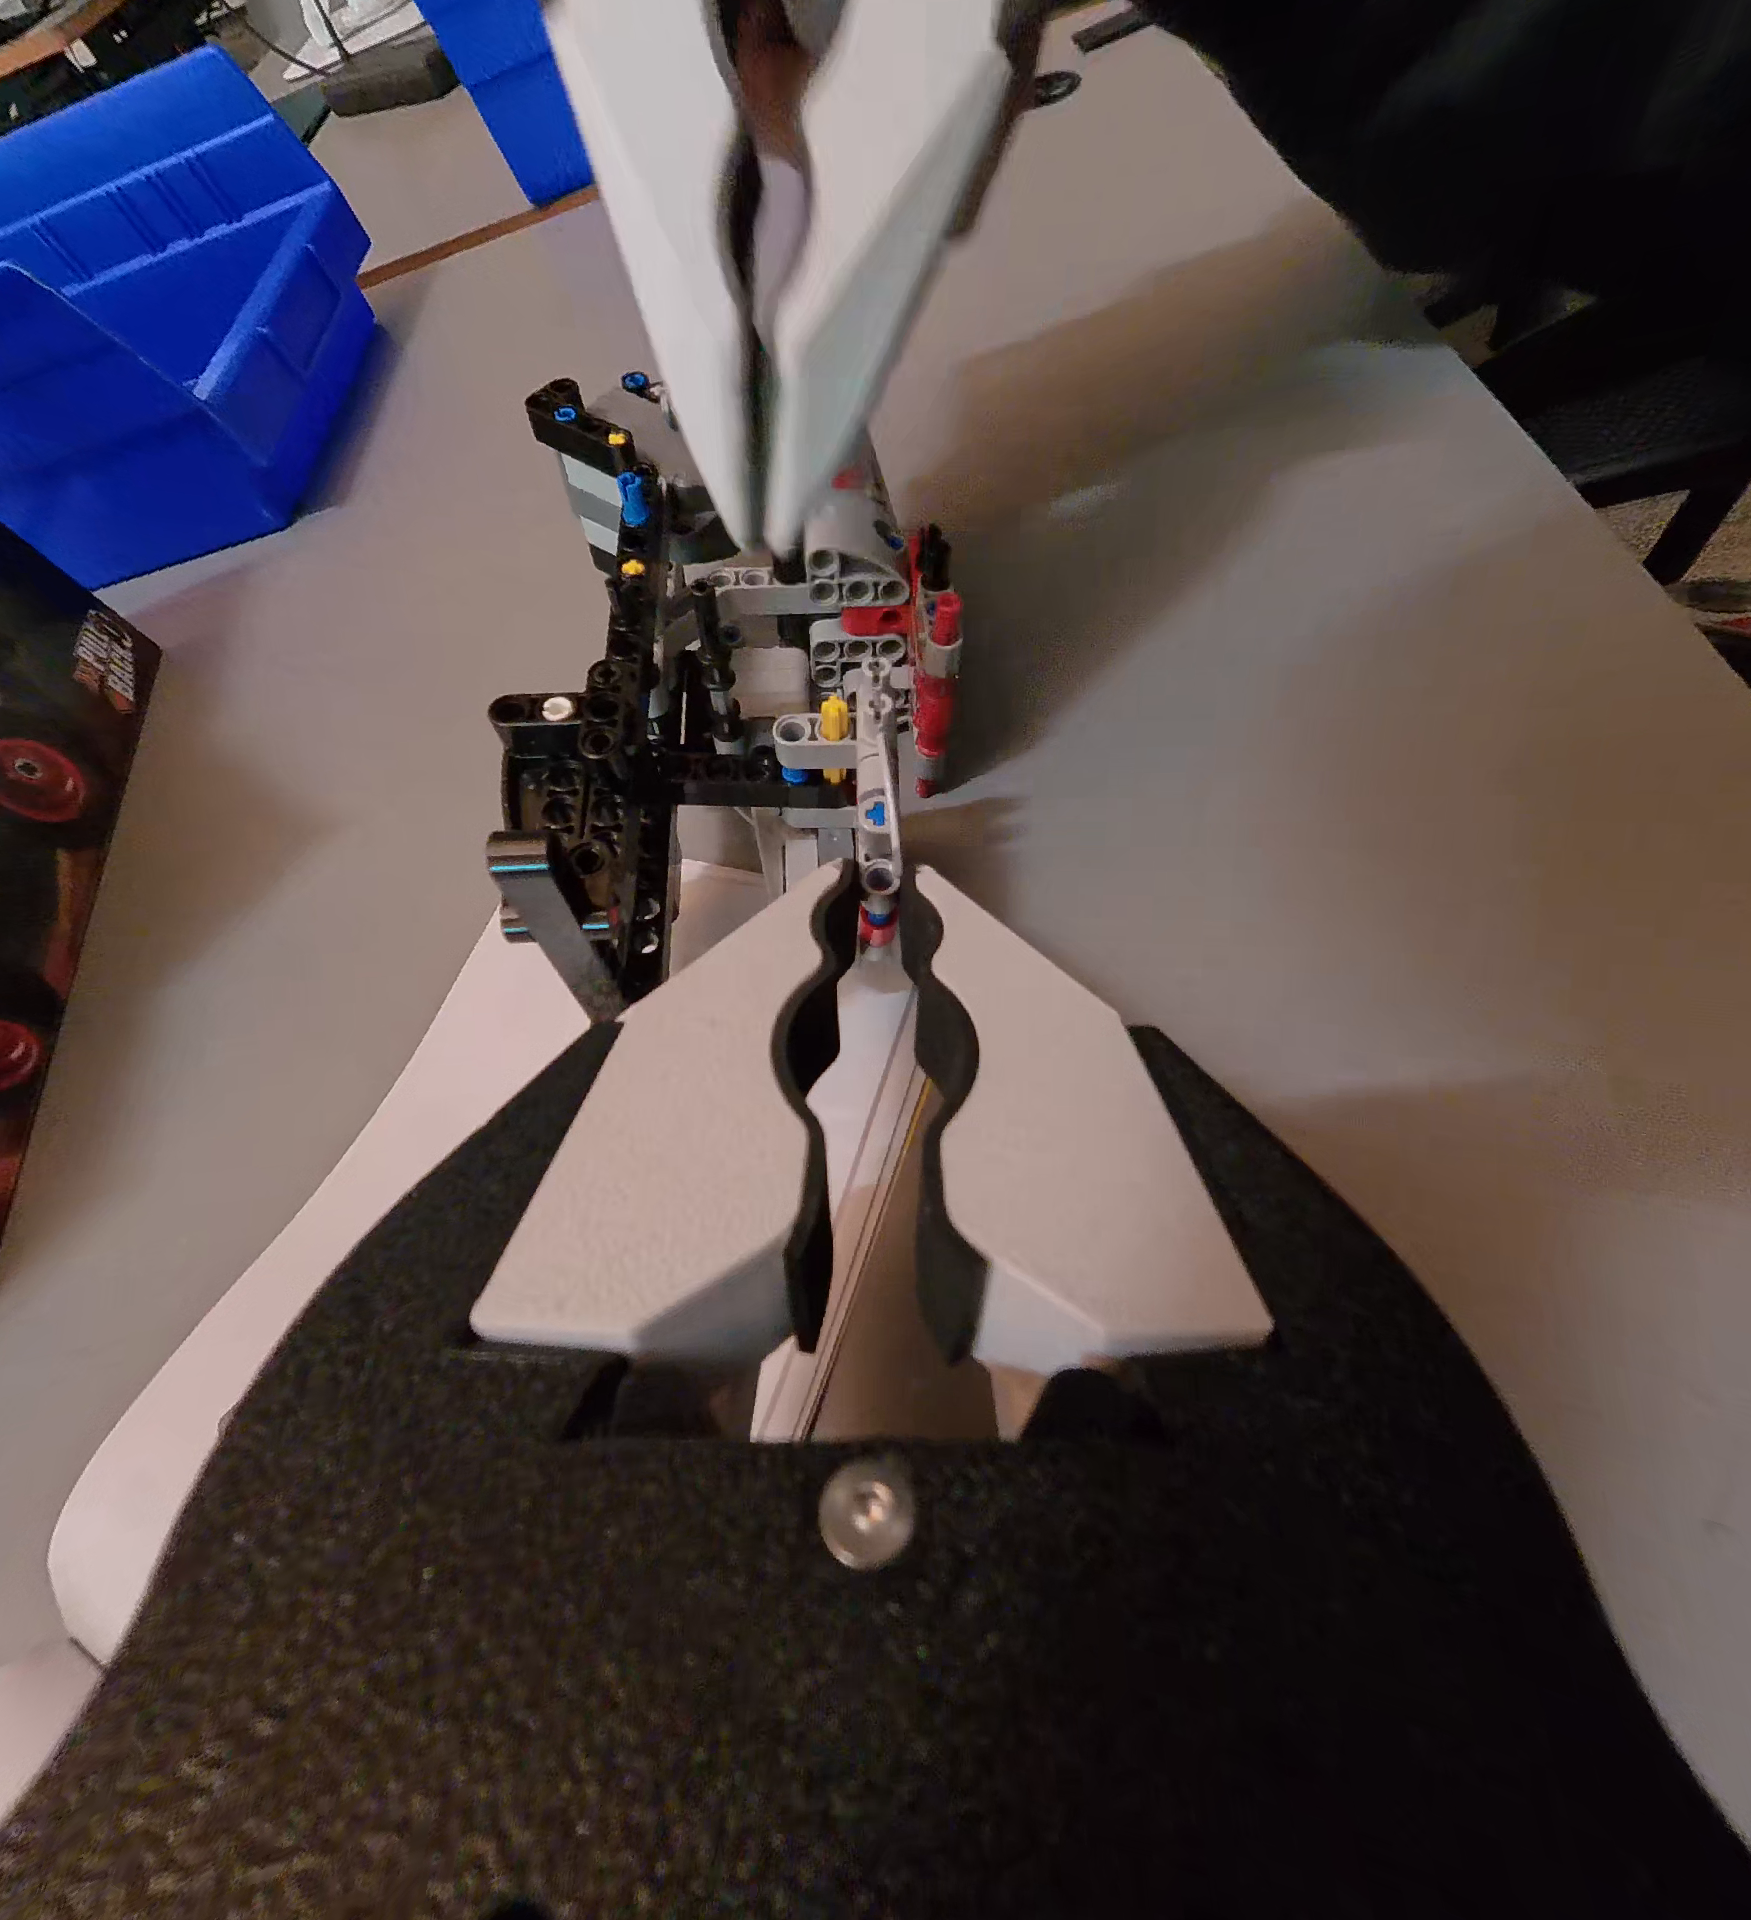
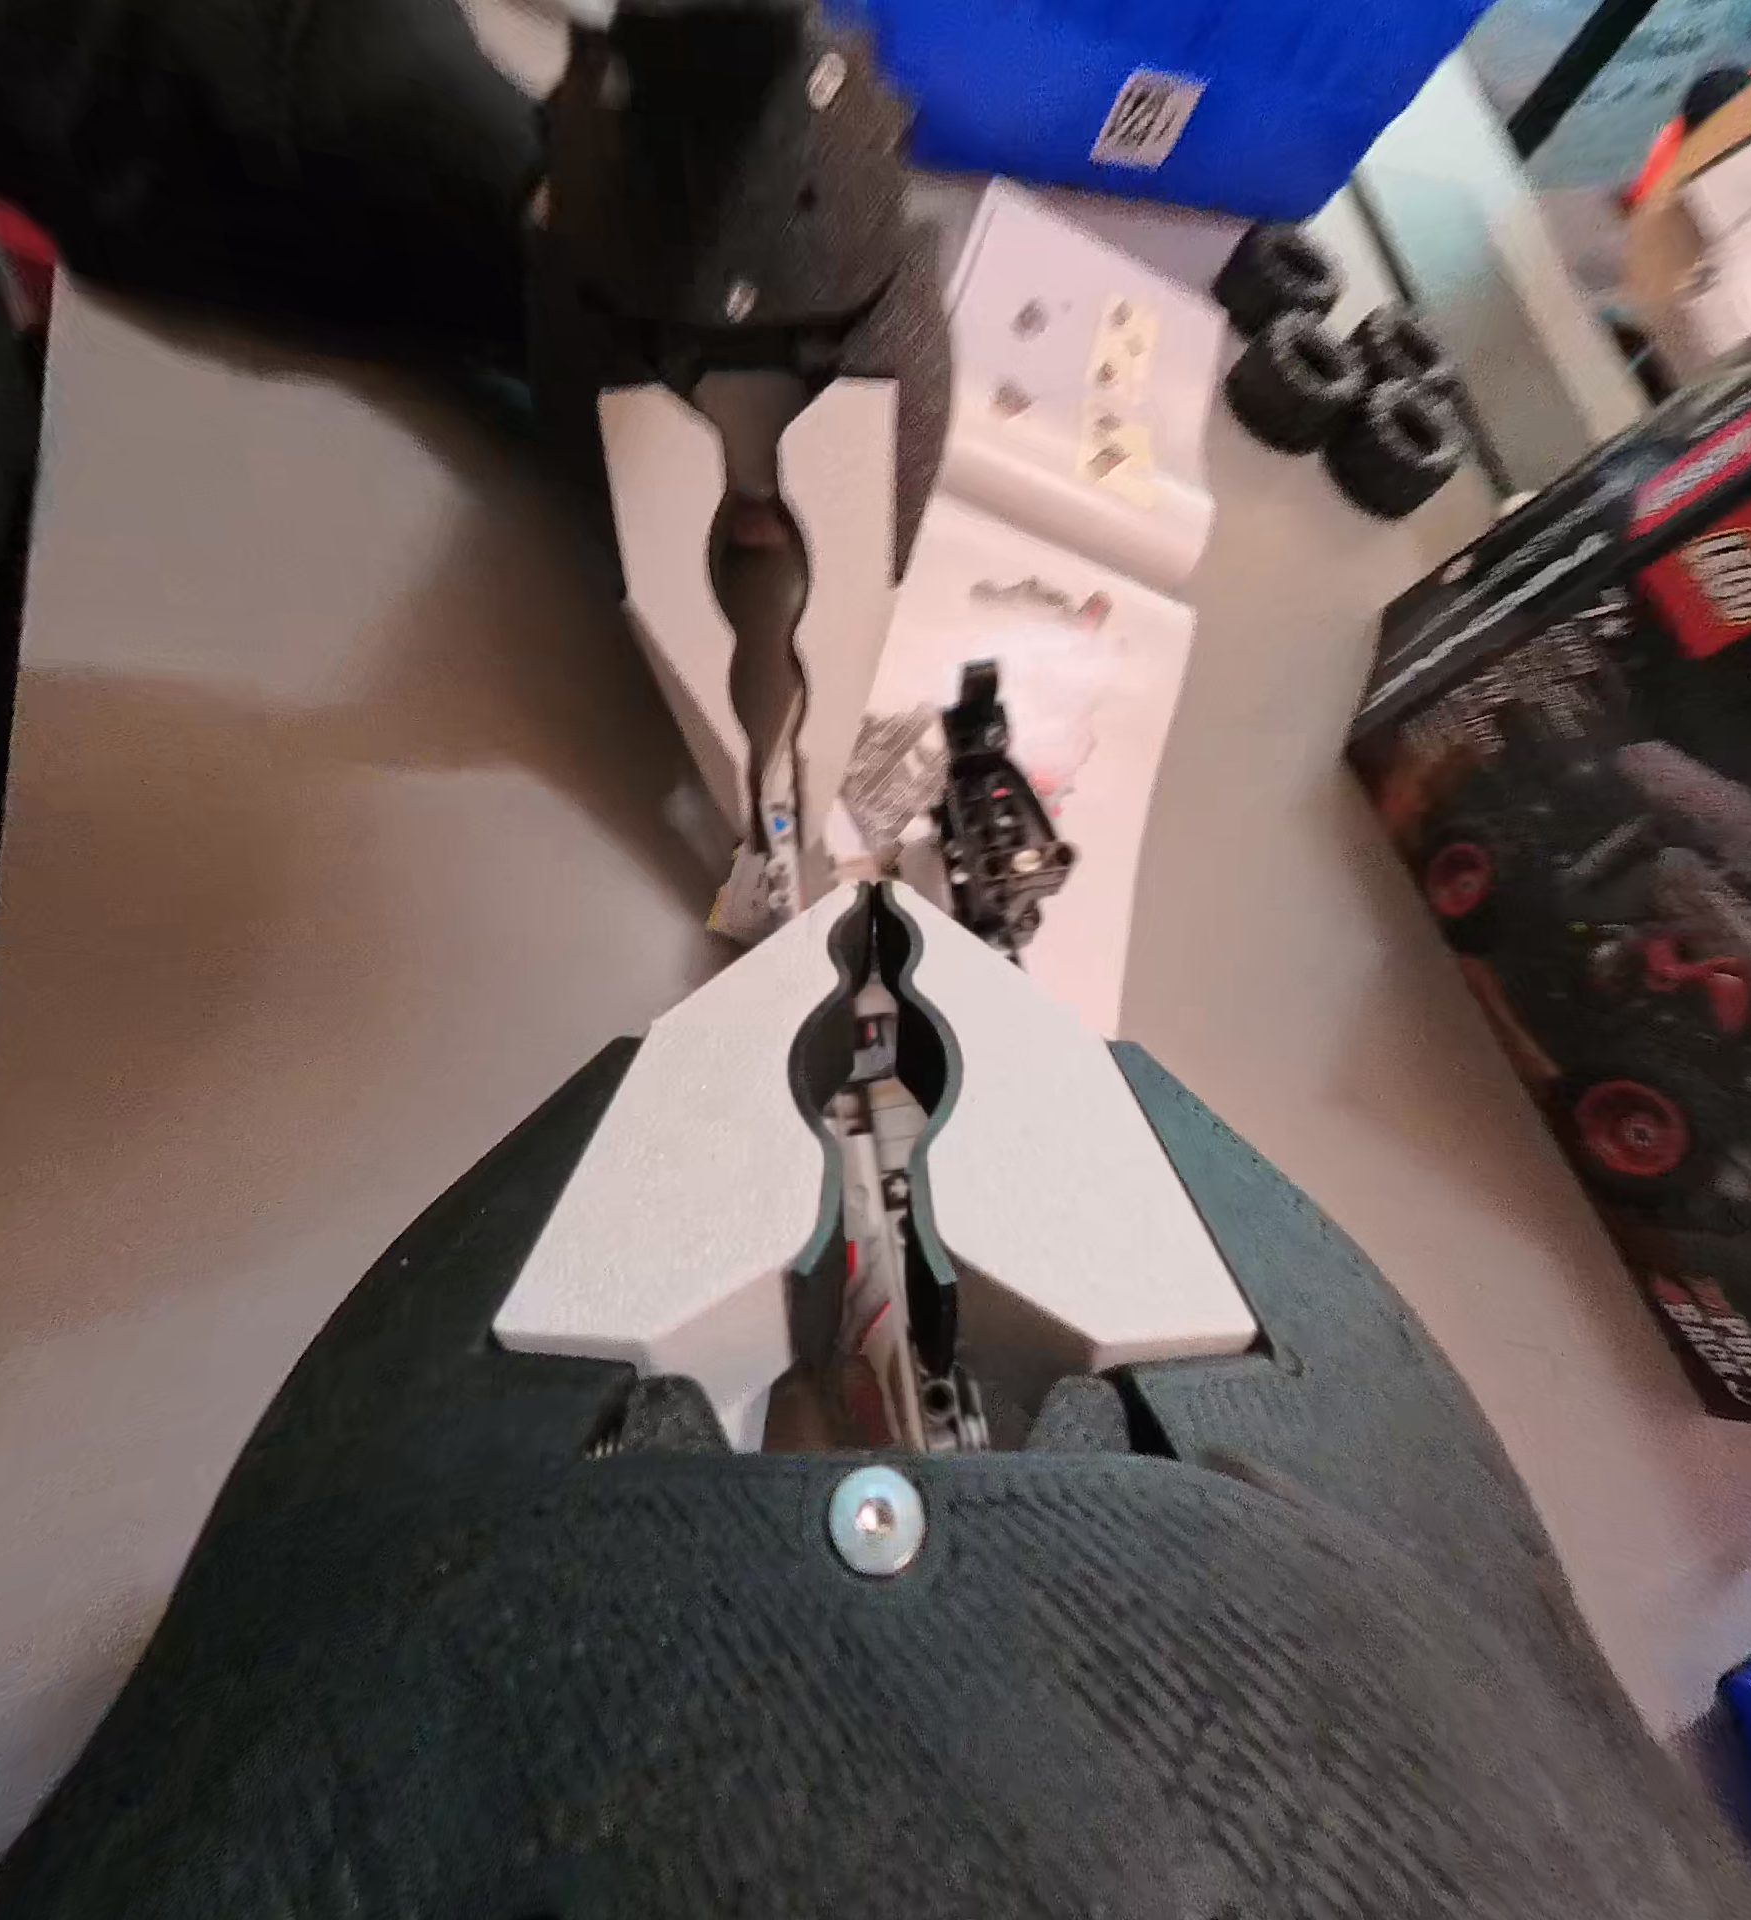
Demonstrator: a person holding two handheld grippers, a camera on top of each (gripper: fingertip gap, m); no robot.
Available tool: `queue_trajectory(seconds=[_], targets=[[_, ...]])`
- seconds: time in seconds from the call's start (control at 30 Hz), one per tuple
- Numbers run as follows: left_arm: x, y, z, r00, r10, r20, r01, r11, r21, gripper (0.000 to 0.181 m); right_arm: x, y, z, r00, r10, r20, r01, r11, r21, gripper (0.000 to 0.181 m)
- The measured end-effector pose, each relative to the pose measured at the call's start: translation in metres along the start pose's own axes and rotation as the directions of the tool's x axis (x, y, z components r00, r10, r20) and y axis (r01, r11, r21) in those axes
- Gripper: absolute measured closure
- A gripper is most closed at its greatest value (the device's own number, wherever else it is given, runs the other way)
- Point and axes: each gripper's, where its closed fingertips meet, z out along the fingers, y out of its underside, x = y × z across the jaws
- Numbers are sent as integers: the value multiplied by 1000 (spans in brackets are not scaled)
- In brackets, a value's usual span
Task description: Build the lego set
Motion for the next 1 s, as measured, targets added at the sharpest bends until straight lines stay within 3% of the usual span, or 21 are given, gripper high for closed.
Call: queue_trajectory(seconds=[0.1, 0.4, 1.0], targets=[[0, 0, 0, 1000, 2, 2, -2, 1000, 0, 177, 7, -10, -3, 1000, 26, 18, -27, 998, 59, 181], [0, 0, 0, 1000, -3, -2, 3, 1000, 0, 177, -4, 23, 24, 995, -57, 87, 73, 980, -186, 181], [0, -1, 1, 999, -33, -26, 33, 999, 2, 176, -3, 30, 27, 980, -122, 160, 182, 876, -447, 181]])
